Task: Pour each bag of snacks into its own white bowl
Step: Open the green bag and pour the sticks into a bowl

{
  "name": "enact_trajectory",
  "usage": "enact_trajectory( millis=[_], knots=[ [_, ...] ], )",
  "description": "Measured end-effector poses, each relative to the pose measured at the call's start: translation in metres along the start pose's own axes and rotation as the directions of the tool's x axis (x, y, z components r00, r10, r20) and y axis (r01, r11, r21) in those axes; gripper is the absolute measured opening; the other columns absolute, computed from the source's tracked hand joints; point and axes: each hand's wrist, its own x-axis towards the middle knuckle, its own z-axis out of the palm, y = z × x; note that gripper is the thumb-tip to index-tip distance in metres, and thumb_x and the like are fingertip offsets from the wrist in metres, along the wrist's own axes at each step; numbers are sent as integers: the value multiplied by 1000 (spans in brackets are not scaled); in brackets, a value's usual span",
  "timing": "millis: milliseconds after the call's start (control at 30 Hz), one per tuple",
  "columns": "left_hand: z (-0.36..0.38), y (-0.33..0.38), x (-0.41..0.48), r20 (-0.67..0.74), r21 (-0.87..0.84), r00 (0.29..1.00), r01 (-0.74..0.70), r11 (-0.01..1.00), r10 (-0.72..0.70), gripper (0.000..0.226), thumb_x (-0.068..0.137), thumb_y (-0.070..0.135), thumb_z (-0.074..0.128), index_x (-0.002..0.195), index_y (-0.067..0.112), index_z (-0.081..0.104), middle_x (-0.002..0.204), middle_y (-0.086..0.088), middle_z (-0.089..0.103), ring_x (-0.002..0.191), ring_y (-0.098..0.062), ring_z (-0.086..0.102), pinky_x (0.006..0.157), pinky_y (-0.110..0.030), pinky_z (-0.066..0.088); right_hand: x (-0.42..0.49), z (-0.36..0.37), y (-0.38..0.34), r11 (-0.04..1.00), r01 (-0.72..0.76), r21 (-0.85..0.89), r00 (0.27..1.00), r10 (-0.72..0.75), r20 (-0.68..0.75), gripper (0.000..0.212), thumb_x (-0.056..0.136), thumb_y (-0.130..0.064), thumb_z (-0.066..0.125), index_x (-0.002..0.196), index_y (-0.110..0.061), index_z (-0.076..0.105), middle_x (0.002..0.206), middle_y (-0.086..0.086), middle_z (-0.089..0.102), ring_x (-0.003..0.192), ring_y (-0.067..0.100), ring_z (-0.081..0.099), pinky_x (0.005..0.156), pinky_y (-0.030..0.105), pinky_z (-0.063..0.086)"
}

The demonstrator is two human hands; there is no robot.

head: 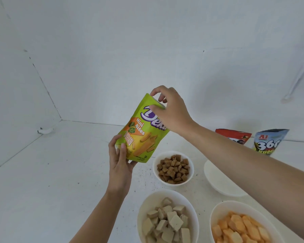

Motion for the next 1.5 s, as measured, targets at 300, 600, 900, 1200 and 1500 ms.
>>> enact_trajectory(
  millis=[300, 600, 900, 1200, 1500],
  knots=[
    [24, -17, 4, 133, -127, 984, 132, 983, -115, 24, 103, 19, 44, 125, 21, 54, 149, -8, 53, 129, -32, 58, 93, -49, 55, -6, -43, 25, 997, -72, -28, 986, 75, 150, 37, 87, -15, 68, 119, -31, 57, 97, 3, 70, 89, 21, 65, 78, 32, 48],
    [61, -23, 6, 203, -15, 970, 138, 990, -132, 24, 106, 16, 38, 115, 22, 60, 144, 0, 58, 123, -26, 61, 88, -43, 52, -22, -110, 69, 950, -167, 264, 959, 93, 268, 36, 92, -12, 69, 120, -33, 64, 92, 15, 74, 83, 27, 70, 78, 36, 55],
    [94, -28, 14, 220, 181, 955, 159, 971, -197, 15, 102, 19, 50, 111, 18, 62, 132, -1, 65, 110, -22, 63, 91, -50, 46, -54, -148, 127, 951, -196, 239, 965, 144, 221, 13, 86, -16, 78, 96, -24, 76, 88, 20, 75, 95, 48, 66, 80, 54, 54],
    [121, -42, 3, 232, 330, 949, 130, 935, -214, 16, 105, 19, 49, 105, 19, 65, 113, 2, 68, 93, -16, 68, 69, -35, 57, -89, -156, 167, 926, -273, 261, 959, 242, 147, 10, 87, -6, 75, 95, -10, 71, 83, 11, 78, 81, 20, 76, 73, 43, 58],
    [136, -58, -5, 210, 463, 944, 131, 876, -253, 17, 106, 16, 49, 106, 18, 66, 96, -5, 72, 81, -20, 68, 67, -35, 59, -118, -140, 209, 909, -333, 252, 943, 325, 72, 16, 86, -4, 76, 89, -17, 66, 80, 3, 76, 82, 23, 73, 73, 44, 54]
  ],
)
